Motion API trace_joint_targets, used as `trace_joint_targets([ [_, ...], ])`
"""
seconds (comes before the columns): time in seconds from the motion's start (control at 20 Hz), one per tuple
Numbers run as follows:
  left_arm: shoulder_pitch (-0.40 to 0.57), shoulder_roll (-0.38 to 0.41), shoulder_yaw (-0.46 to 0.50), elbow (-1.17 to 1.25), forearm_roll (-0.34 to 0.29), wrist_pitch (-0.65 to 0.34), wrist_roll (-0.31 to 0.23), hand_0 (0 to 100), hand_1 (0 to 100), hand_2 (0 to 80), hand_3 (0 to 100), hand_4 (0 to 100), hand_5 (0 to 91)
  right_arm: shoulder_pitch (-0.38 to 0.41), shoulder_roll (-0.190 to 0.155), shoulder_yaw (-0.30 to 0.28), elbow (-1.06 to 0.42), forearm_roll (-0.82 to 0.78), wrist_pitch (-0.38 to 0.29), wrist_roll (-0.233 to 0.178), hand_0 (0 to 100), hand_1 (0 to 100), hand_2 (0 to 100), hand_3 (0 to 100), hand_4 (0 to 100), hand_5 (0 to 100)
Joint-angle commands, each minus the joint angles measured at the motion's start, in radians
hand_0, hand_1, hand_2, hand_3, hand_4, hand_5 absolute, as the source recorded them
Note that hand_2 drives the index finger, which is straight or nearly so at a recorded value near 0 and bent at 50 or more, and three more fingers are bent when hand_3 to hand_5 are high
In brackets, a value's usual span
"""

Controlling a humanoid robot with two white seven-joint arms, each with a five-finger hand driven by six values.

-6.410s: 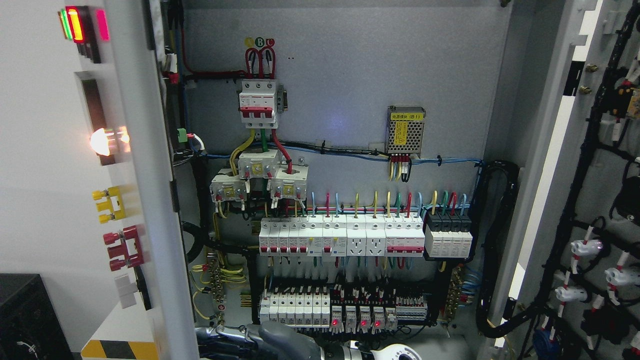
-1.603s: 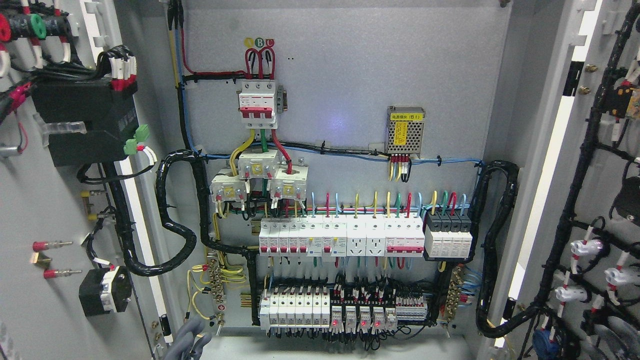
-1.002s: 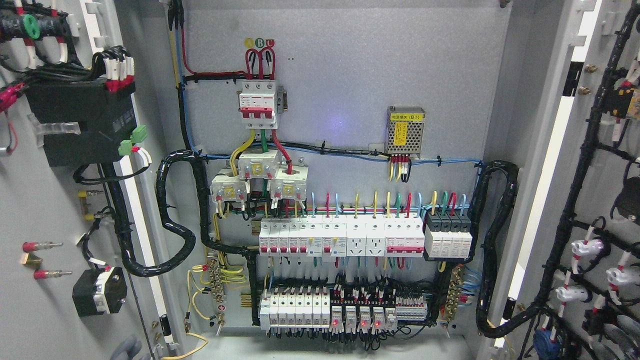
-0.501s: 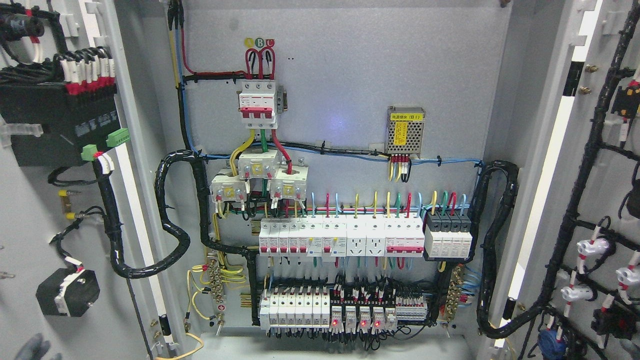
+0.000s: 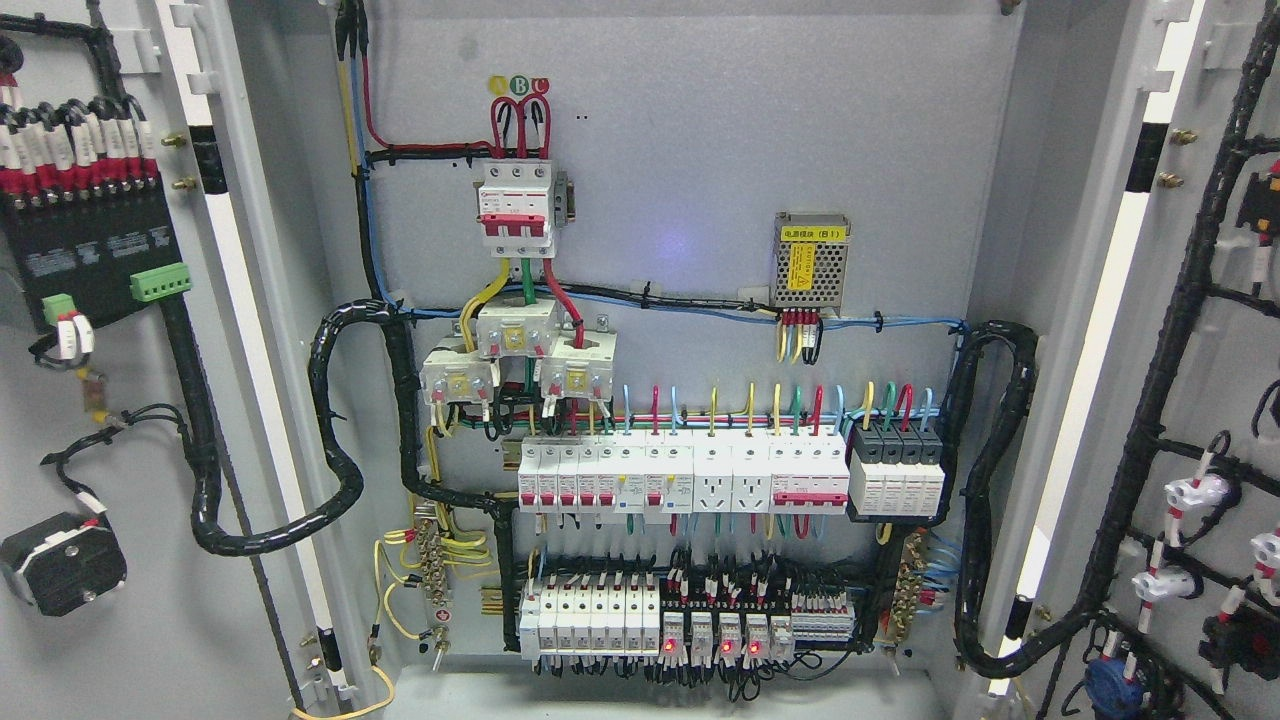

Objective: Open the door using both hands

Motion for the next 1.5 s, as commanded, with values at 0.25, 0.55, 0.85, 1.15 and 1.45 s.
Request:
trace_joint_targets([
  [0.25,-0.169,0.241,0.007,0.472,0.043,-0.727,-0.005,0,0,0.0,0,0,0.0,0.003,0.004,-0.072,0.065,-0.010,-0.002,0.000,0,0,0,0,0,0],
  [0.55,-0.171,0.272,-0.001,0.496,0.040,-0.727,-0.004,0,0,0.0,0,0,0.0,0.009,0.004,-0.092,0.082,-0.025,-0.002,0.000,0,0,0,0,0,0],
  [0.85,-0.168,0.269,-0.025,0.440,0.045,-0.725,-0.004,0,0,0.0,0,0,0.0,0.021,0.003,-0.092,0.120,-0.073,-0.001,-0.007,0,0,0,0,0,0],
  [1.15,-0.125,0.247,-0.133,0.216,0.091,-0.727,-0.004,0,0,0.0,0,0,0.0,0.023,0.003,-0.092,0.166,-0.076,-0.001,-0.008,0,0,0,0,0,0],
  [1.45,-0.031,0.209,-0.231,-0.074,0.082,-0.727,-0.002,0,0,0.0,0,0,0.0,0.024,0.004,-0.088,0.156,-0.079,-0.004,-0.007,0,0,0,0,0,0],
])
